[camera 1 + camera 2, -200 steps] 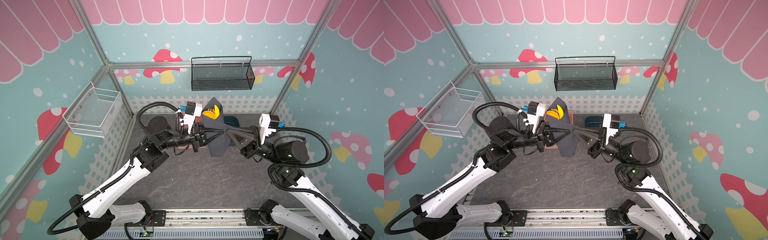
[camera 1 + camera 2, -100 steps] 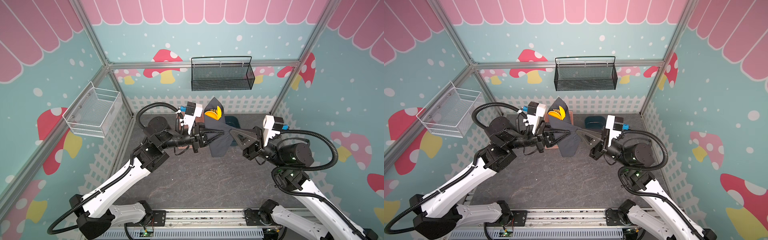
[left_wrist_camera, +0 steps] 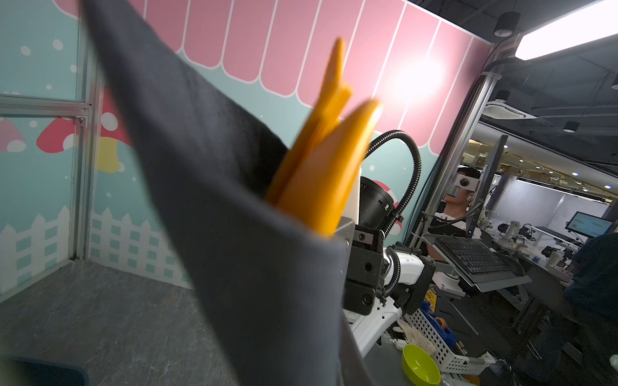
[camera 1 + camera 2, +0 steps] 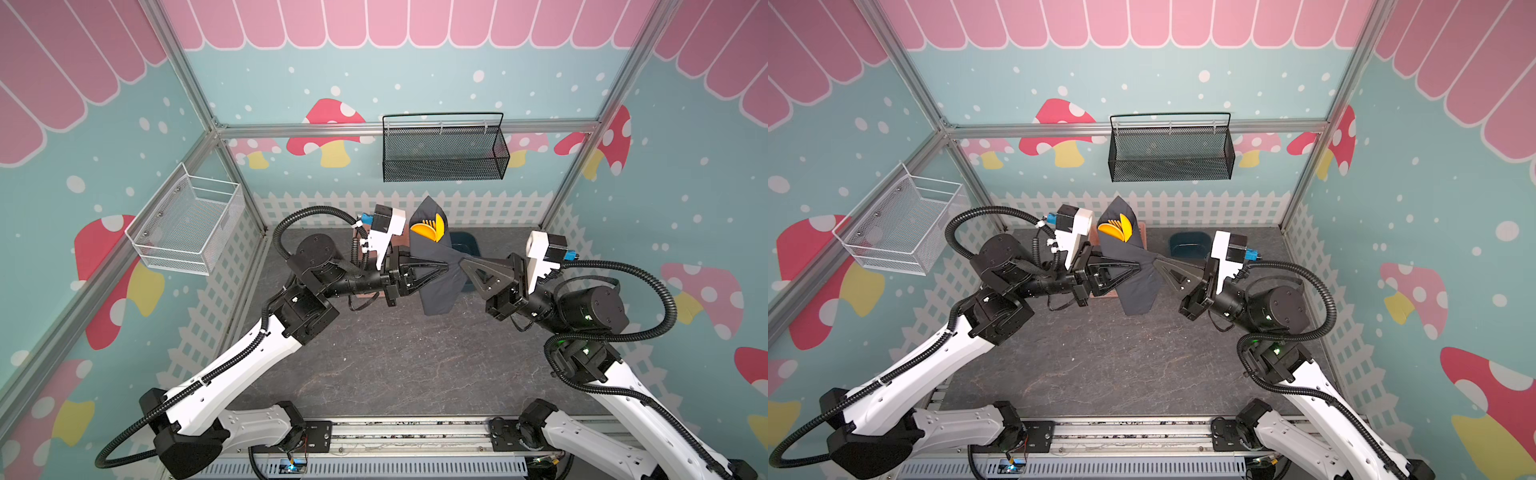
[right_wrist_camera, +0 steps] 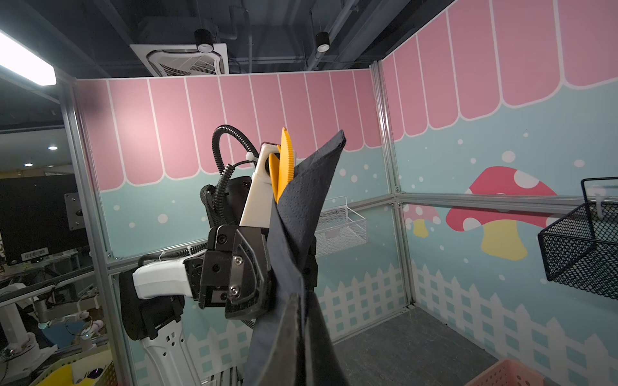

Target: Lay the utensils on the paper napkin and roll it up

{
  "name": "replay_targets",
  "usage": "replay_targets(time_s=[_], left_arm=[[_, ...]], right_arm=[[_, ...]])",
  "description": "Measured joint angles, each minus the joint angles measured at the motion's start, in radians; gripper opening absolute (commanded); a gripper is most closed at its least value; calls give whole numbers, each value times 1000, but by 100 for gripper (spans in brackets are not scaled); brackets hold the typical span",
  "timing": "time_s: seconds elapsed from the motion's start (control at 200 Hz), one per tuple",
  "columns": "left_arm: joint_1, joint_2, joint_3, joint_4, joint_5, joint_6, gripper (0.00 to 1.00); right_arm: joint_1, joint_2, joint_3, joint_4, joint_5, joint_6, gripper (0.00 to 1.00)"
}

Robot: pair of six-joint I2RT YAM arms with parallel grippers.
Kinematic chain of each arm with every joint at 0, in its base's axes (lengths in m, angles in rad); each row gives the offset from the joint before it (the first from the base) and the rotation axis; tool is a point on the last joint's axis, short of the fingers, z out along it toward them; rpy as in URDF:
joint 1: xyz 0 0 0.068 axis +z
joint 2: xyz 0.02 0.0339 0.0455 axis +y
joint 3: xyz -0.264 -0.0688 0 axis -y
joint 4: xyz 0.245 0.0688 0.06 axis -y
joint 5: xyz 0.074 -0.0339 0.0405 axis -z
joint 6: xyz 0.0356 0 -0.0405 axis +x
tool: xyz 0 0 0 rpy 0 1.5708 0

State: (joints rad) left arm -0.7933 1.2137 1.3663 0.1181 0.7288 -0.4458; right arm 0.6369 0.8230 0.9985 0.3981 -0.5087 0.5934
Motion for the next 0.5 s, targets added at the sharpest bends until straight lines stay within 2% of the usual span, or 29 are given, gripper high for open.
replay_targets(time_s=[0.31,0.4,0.5], left_arm=[[0,0,-1,8,8,-7,12],[0,0,-1,10,10,-13,10],[0,-1,-1,13,16,-15,9]], right_arm=[[0,-1,0,-4,5,-2,4],[0,-1,0,-5,7,-2,10],[-1,0,0,-10,26,-1,23]])
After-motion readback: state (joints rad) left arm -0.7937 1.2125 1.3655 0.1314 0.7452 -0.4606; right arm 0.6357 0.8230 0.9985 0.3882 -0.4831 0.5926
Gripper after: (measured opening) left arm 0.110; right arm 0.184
